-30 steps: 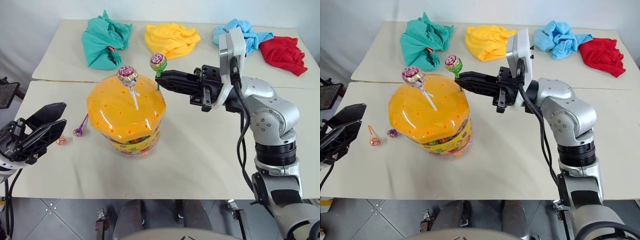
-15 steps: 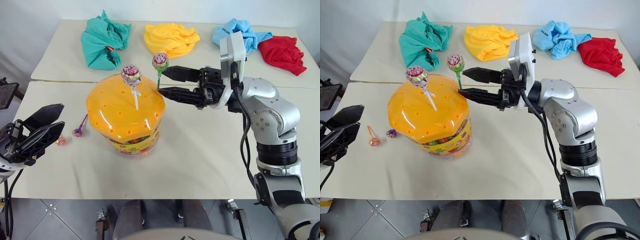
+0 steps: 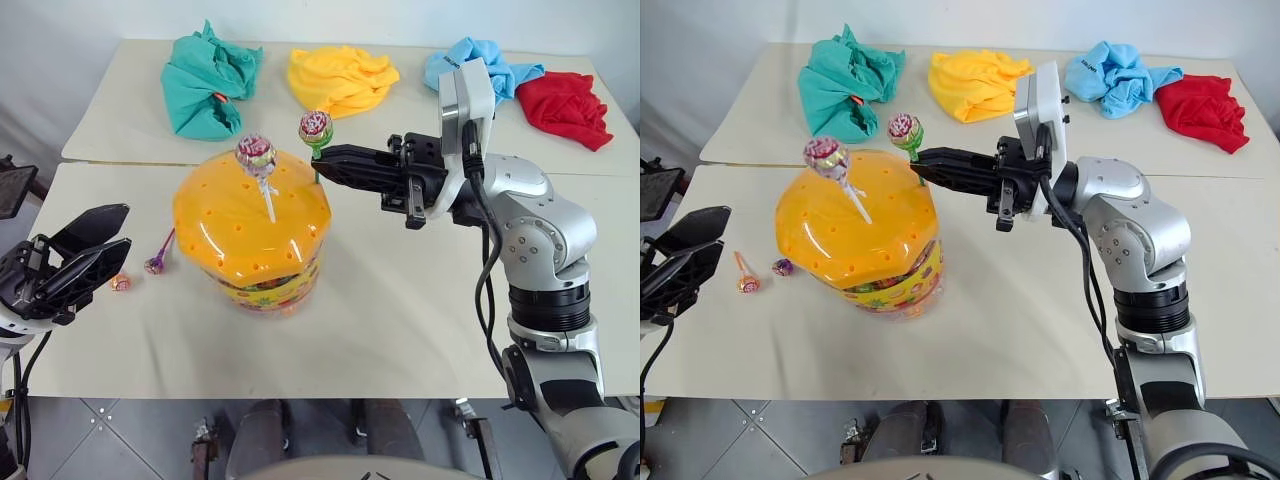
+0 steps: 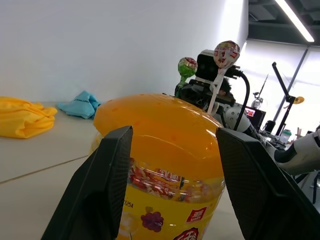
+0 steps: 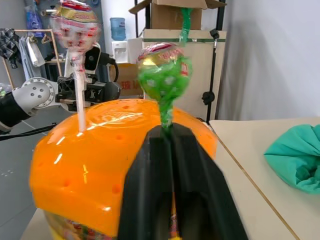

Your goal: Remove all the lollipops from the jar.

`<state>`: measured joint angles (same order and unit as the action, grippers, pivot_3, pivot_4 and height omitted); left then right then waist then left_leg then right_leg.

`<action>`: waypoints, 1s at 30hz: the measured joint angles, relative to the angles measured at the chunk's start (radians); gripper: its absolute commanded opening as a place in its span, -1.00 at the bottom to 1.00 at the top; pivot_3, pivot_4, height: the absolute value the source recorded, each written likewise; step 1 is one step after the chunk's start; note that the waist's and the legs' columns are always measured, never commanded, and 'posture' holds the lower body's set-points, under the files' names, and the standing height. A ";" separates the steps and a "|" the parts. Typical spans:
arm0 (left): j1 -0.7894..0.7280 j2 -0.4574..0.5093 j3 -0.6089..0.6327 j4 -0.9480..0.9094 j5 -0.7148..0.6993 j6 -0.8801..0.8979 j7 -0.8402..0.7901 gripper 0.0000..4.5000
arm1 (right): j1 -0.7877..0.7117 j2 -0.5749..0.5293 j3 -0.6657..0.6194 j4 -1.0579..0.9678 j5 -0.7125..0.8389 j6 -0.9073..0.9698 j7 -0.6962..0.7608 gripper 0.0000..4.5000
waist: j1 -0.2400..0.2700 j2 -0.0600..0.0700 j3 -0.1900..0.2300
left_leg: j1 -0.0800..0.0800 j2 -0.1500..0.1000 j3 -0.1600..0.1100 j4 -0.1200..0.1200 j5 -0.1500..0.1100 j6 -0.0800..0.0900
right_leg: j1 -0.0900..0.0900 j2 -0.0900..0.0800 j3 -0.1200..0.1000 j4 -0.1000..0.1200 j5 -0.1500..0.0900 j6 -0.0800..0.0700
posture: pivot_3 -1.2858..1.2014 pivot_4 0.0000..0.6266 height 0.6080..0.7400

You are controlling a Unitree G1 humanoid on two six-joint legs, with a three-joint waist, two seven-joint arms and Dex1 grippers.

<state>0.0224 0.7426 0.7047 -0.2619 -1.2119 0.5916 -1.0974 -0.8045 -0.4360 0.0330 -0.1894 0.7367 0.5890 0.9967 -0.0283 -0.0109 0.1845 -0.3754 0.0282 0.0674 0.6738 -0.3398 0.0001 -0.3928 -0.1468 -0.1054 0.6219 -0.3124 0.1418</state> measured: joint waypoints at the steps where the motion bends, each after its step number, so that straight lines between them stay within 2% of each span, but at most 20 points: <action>1: -0.002 0.000 0.000 0.000 0.000 0.000 -0.001 0.25 | 0.000 0.000 0.000 0.000 0.000 0.000 -0.001 -0.98 | 0.000 0.000 0.000 | 0.000 0.000 0.000 0.000 0.000 0.000 | 0.000 0.000 0.000 0.000 0.000 0.000 | 0.03 -0.52 1.00; 5: -0.024 -0.017 0.001 -0.002 -0.015 -0.002 0.001 0.25 | -0.001 0.025 -0.013 0.002 0.021 0.004 -0.018 -0.98 | 0.000 0.000 0.000 | 0.000 0.000 0.000 0.000 0.000 0.000 | 0.000 0.000 0.000 0.000 0.000 0.000 | 0.03 -0.52 1.00; 9: -0.063 -0.049 0.001 -0.013 -0.064 -0.002 0.024 0.25 | -0.027 0.077 -0.123 0.025 0.166 0.043 -0.077 -0.98 | 0.000 0.000 0.000 | 0.000 0.001 -0.001 0.001 0.000 0.000 | 0.000 0.000 0.000 0.000 0.000 0.000 | 0.03 -0.52 1.00; 10: -0.067 -0.055 0.002 -0.025 -0.076 -0.002 0.027 0.25 | -0.047 0.064 -0.171 0.048 0.209 0.061 -0.101 -0.98 | 0.001 0.000 0.000 | -0.001 0.001 -0.001 0.001 0.000 0.000 | 0.000 -0.001 0.000 0.000 0.000 0.000 | 0.03 -0.52 1.00; 12: -0.064 -0.054 0.002 -0.048 -0.082 -0.001 0.026 0.25 | -0.080 -0.037 -0.254 0.098 0.244 0.103 -0.140 -0.98 | 0.009 0.000 0.000 | -0.002 0.001 -0.002 0.003 -0.001 0.001 | 0.001 -0.002 -0.001 0.000 0.000 0.000 | 0.03 -0.52 1.00; 14: -0.022 -0.022 0.000 -0.070 -0.061 0.002 0.006 0.25 | -0.039 -0.281 -0.255 0.135 0.176 0.151 -0.091 -0.98 | 0.024 0.000 0.000 | -0.003 0.000 0.000 0.005 -0.004 0.004 | 0.001 -0.001 -0.001 -0.001 0.000 0.000 | 0.03 -0.52 1.00; 16: 0.018 0.006 0.001 -0.078 -0.032 0.005 -0.022 0.25 | 0.044 -0.429 -0.235 0.183 0.078 0.159 -0.038 -0.98 | 0.025 0.000 0.000 | -0.003 -0.001 0.005 0.006 -0.007 0.005 | 0.001 0.000 -0.001 -0.003 0.000 0.000 | 0.03 -0.52 1.00; 18: 0.027 0.024 -0.001 -0.077 0.010 -0.011 -0.049 0.25 | 0.139 -0.505 -0.199 0.218 -0.006 0.138 -0.004 -0.98 | 0.025 0.000 0.000 | -0.003 0.000 0.012 0.006 -0.007 0.005 | 0.001 0.000 -0.001 -0.005 0.000 0.001 | 0.03 -0.52 1.00; 23: 0.043 0.044 0.001 -0.049 0.147 -0.115 -0.126 0.25 | 0.393 -0.653 -0.115 0.283 -0.233 0.015 0.074 -0.98 | 0.022 0.002 0.001 | -0.001 0.002 0.022 0.007 -0.007 0.005 | -0.001 0.000 0.000 -0.005 0.000 0.001 | 0.03 -0.52 1.00; 25: 0.047 0.062 0.001 -0.039 0.156 -0.112 -0.141 0.25 | 0.444 -0.698 -0.042 0.315 -0.343 -0.043 0.089 -0.98 | 0.019 0.002 0.001 | 0.001 0.003 0.023 0.008 -0.007 0.005 | -0.001 0.000 0.001 -0.004 0.000 0.001 | 0.03 -0.52 1.00; 28: 0.051 0.065 0.002 -0.038 0.155 -0.103 -0.155 0.25 | 0.479 -0.701 0.028 0.377 -0.464 -0.132 0.082 -0.98 | 0.018 0.002 0.001 | 0.002 0.003 0.024 0.008 -0.007 0.005 | -0.001 -0.001 0.002 -0.003 0.000 0.000 | 0.03 -0.52 1.00; 30: 0.059 0.071 0.002 -0.039 0.148 -0.085 -0.160 0.25 | 0.477 -0.700 0.027 0.377 -0.470 -0.136 0.099 -0.78 | 0.016 0.002 0.001 | 0.003 0.004 0.024 0.008 -0.008 0.004 | -0.001 -0.001 0.002 -0.002 0.000 0.000 | 0.03 -0.52 1.00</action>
<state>0.0814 0.8138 0.7065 -0.3013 -1.0644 0.5069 -1.2570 -0.3277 -1.1361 0.0599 0.1874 0.2665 0.4529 1.0954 -0.0125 -0.0088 0.1857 -0.3721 0.0318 0.0917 0.6820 -0.3476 0.0044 -0.3934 -0.1478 -0.1032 0.6194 -0.3119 0.1421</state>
